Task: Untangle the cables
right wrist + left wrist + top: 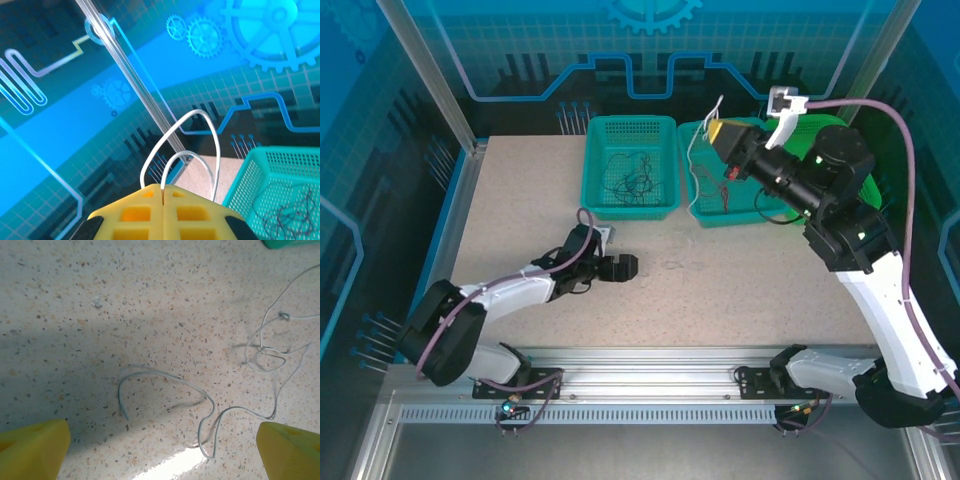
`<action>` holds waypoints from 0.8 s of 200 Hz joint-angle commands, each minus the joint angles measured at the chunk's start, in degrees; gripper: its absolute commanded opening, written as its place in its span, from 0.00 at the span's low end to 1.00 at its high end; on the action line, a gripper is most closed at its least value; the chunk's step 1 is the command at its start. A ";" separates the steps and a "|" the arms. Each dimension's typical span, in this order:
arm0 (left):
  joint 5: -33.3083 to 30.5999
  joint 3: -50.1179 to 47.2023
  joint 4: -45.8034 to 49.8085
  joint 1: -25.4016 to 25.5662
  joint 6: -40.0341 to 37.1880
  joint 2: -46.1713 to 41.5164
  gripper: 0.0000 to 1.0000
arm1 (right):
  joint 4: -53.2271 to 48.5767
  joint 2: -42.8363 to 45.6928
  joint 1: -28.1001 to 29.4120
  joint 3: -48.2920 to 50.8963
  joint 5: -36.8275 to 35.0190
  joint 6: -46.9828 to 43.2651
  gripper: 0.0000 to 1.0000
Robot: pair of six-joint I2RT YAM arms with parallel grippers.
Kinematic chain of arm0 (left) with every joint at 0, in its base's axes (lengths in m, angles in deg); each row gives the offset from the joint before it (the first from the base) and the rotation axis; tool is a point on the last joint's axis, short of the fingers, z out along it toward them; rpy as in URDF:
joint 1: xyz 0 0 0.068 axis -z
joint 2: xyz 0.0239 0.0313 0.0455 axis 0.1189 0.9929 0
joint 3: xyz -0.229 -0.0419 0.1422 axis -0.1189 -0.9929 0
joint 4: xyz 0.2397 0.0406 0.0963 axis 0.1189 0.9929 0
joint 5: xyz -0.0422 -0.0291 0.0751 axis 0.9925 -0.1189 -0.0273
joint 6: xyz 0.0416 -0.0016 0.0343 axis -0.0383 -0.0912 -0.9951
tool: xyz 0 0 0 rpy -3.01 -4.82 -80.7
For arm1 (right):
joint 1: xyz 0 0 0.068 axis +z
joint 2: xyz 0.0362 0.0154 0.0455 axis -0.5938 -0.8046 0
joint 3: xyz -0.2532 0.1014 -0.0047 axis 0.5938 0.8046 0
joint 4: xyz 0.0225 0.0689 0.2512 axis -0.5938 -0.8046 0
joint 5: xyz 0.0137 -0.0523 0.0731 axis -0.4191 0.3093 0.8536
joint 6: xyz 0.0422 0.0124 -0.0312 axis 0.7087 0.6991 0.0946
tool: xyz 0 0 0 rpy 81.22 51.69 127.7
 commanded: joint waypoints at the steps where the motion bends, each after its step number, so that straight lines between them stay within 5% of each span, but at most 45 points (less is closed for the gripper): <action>1: -1.79 -0.29 -3.99 -0.29 -1.62 -7.98 0.97 | -0.81 -1.72 -0.34 -2.36 0.93 -1.41 0.00; 19: -0.10 0.66 -4.05 -0.30 -4.28 -12.39 0.97 | -1.12 -2.76 -0.53 -4.88 0.76 -2.16 0.00; 50: 13.45 0.32 -15.68 -0.11 -10.91 -17.62 0.99 | -2.99 -5.94 -0.91 -11.13 2.71 -2.48 0.00; 83: 18.98 9.77 -21.79 2.83 -19.88 -11.76 0.99 | -0.48 -7.88 0.87 -9.96 6.18 0.05 0.00; 105: 13.04 19.53 -20.28 6.68 -24.97 -2.42 0.99 | 0.21 -8.69 3.72 -10.50 5.52 0.08 0.00; 129: 8.98 24.81 -26.68 7.07 -20.08 8.94 0.96 | 0.92 -8.91 4.94 -12.16 4.93 1.19 0.00; 146: 11.90 25.35 -32.78 8.05 -16.71 13.43 0.78 | 0.77 -8.15 5.05 -12.97 3.18 1.53 0.00; 160: 11.19 23.56 -39.20 8.67 -13.60 14.81 0.33 | 0.01 -7.02 4.88 -12.89 1.45 1.02 0.00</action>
